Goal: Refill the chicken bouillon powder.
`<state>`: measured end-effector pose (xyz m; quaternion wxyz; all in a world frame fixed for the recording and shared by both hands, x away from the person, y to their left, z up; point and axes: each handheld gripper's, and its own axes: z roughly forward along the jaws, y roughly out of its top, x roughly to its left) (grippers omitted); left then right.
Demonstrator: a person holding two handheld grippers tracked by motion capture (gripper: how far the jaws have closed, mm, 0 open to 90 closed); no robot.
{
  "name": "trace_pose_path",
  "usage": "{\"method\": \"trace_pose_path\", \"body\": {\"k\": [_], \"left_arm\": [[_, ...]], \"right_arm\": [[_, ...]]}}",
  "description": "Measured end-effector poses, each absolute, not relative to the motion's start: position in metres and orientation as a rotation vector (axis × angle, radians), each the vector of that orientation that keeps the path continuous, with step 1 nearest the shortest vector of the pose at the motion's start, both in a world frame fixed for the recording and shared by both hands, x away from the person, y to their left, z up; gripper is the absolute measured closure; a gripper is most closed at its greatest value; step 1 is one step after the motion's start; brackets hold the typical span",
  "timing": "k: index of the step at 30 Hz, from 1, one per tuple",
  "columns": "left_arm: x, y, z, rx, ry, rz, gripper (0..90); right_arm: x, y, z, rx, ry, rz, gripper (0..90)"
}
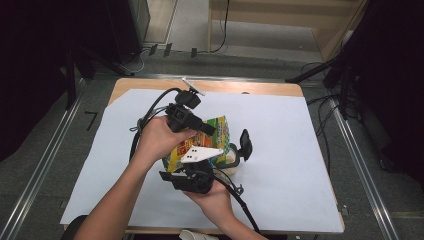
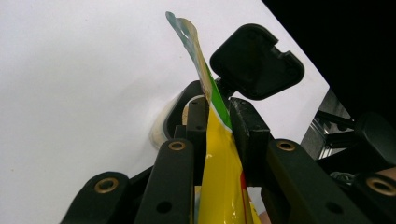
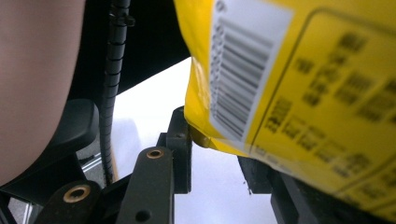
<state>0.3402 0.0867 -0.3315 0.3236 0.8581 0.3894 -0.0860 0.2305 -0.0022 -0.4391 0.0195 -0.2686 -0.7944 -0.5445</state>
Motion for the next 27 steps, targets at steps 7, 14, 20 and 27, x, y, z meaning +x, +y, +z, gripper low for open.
{"method": "trace_pose_path", "body": {"k": [7,14,20,27], "left_arm": [[0.3335,0.0837,-0.3263,2.258,1.006,-0.213,78.9],[0.3305,0.082,-0.3248,2.261,1.009,-0.203,79.0],[0.3321,0.082,-0.3255,2.274,1.028,-0.162,79.3],[0.3387,0.0854,-0.3272,2.247,1.014,-0.249,78.9]], "right_arm": [[0.2313,-0.0021,-0.4405,-0.833,-2.463,-1.69,70.0],[0.2334,-0.002,-0.443,-0.836,-2.465,-1.686,70.3],[0.2321,-0.0022,-0.4408,-0.833,-2.452,-1.692,70.0],[0.2315,-0.0032,-0.4378,-0.831,-2.43,-1.704,70.0]]}}
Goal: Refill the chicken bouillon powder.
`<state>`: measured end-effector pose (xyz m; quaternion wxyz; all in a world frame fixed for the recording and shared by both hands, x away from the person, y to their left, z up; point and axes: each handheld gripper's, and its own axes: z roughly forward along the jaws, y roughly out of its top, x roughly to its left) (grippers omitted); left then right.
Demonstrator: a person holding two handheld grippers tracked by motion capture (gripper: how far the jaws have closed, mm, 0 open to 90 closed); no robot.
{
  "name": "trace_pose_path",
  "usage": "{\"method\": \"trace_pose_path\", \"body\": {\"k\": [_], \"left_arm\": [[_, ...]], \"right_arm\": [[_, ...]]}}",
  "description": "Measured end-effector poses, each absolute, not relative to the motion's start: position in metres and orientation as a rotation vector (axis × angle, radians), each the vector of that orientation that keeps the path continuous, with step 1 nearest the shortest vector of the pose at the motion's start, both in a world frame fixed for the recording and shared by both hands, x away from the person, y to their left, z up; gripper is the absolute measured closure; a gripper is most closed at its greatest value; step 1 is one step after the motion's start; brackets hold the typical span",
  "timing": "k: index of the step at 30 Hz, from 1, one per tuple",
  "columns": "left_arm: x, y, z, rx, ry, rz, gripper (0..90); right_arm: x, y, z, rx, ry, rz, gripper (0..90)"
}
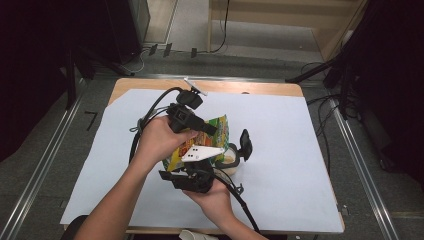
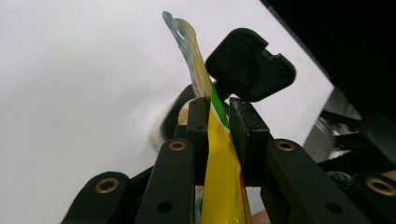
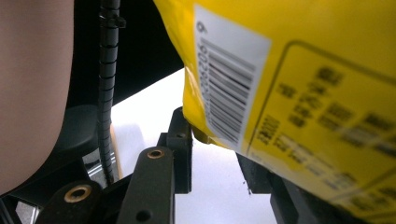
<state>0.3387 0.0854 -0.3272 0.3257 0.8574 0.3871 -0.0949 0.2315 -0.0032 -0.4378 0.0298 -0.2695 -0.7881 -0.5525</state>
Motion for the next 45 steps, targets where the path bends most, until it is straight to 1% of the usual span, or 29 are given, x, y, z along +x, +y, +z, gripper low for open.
{"method": "trace_pose_path", "body": {"k": [2,6,45], "left_arm": [[0.3438,0.0875,-0.3305,2.237,1.024,-0.292,79.1],[0.3457,0.0882,-0.3311,2.236,1.023,-0.304,79.1],[0.3449,0.0842,-0.3313,2.24,1.008,-0.274,78.5]], "right_arm": [[0.232,-0.0031,-0.4383,-0.83,-2.437,-1.694,70.1],[0.2329,-0.0032,-0.438,-0.83,-2.438,-1.688,70.2],[0.235,-0.0054,-0.4397,-0.829,-2.452,-1.682,70.1]]}}
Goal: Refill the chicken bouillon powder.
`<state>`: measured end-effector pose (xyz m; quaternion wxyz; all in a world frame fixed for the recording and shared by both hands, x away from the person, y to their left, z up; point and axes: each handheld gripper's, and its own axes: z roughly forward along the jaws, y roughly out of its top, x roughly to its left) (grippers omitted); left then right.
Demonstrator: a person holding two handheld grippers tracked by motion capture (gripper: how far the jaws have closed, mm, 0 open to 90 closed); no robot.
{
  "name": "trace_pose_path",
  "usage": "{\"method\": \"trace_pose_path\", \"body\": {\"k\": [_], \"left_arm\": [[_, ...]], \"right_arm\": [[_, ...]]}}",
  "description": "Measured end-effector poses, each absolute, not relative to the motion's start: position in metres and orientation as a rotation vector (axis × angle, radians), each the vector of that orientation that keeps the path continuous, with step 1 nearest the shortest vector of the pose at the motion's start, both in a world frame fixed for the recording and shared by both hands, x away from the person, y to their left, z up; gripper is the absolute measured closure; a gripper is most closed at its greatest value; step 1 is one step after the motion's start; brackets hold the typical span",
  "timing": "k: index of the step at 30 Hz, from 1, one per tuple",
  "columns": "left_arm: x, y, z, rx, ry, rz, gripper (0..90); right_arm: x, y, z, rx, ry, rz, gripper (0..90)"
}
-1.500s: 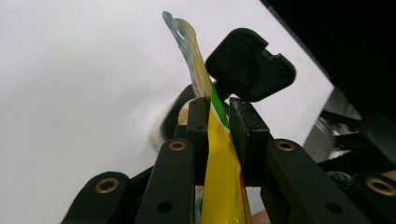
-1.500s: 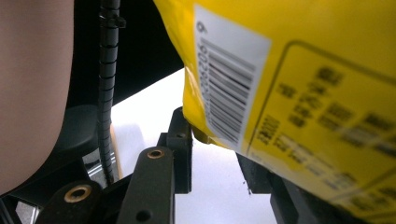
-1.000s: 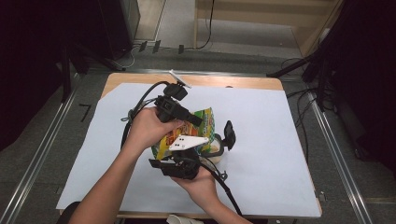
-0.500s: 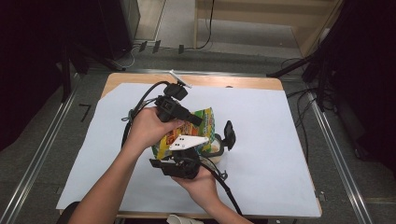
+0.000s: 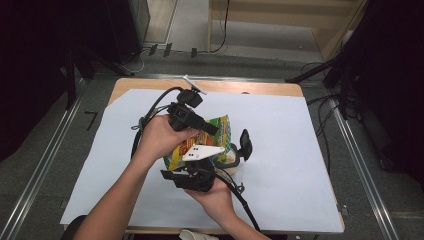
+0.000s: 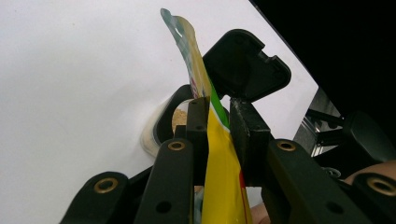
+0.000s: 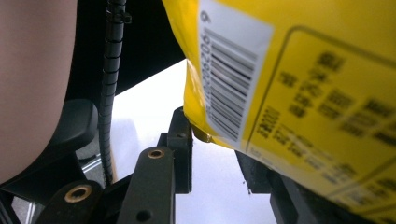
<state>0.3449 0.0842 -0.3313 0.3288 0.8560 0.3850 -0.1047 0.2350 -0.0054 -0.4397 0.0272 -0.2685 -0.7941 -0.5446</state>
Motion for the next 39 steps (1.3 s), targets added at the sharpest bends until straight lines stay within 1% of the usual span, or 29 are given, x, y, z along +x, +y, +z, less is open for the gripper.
{"method": "trace_pose_path", "body": {"k": [24,39], "left_arm": [[0.3443,0.0781,-0.3308,2.264,0.987,-0.265,79.4],[0.3533,0.0831,-0.3352,2.256,1.032,-0.293,78.8]], "right_arm": [[0.2341,-0.0079,-0.4407,-0.852,-2.45,-1.691,70.6],[0.2349,-0.0076,-0.4369,-0.852,-2.442,-1.668,70.2]]}}
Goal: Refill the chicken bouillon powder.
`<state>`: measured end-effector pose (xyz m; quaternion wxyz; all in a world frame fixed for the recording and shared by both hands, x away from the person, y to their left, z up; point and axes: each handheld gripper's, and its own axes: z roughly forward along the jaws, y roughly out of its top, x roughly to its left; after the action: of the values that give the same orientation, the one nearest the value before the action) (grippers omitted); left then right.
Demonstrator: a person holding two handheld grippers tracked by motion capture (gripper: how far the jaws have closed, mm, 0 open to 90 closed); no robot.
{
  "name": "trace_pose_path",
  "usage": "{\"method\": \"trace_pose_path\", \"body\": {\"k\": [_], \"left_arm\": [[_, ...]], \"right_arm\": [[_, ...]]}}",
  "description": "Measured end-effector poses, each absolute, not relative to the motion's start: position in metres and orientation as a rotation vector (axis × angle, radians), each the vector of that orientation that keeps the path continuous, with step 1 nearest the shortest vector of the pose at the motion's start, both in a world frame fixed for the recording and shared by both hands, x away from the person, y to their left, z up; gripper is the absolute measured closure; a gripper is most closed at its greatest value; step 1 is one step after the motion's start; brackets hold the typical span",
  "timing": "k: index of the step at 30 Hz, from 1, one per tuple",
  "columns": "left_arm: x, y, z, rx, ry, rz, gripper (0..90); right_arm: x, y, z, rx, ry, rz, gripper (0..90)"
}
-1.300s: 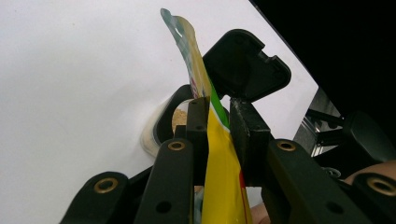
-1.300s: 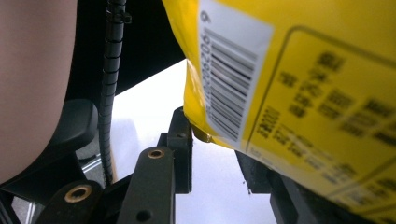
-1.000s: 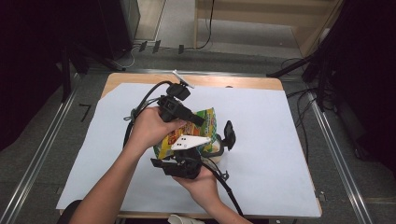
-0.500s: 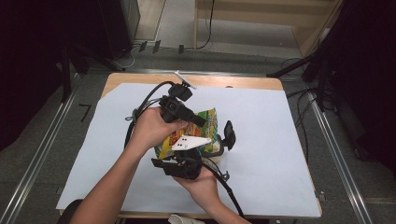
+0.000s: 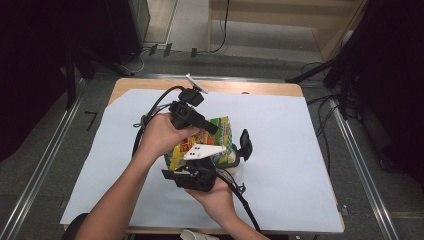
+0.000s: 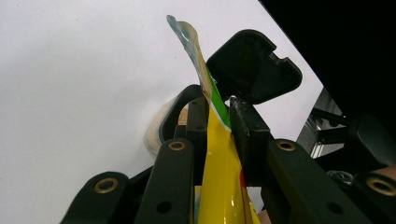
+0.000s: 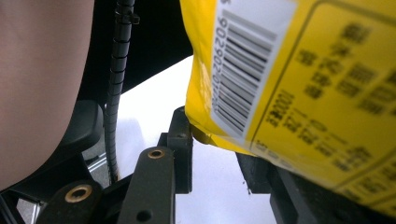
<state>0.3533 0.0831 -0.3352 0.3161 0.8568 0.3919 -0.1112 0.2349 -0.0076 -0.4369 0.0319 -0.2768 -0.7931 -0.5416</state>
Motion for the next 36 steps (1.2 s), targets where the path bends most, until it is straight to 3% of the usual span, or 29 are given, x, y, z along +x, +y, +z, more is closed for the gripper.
{"method": "trace_pose_path", "body": {"k": [16,36], "left_arm": [[0.339,0.076,-0.324,2.289,1.008,-0.206,78.4],[0.345,0.078,-0.325,2.277,1.015,-0.244,78.2]], "right_arm": [[0.234,-0.007,-0.437,-0.853,-2.408,-1.685,70.2],[0.234,-0.007,-0.434,-0.849,-2.394,-1.69,69.5]]}}
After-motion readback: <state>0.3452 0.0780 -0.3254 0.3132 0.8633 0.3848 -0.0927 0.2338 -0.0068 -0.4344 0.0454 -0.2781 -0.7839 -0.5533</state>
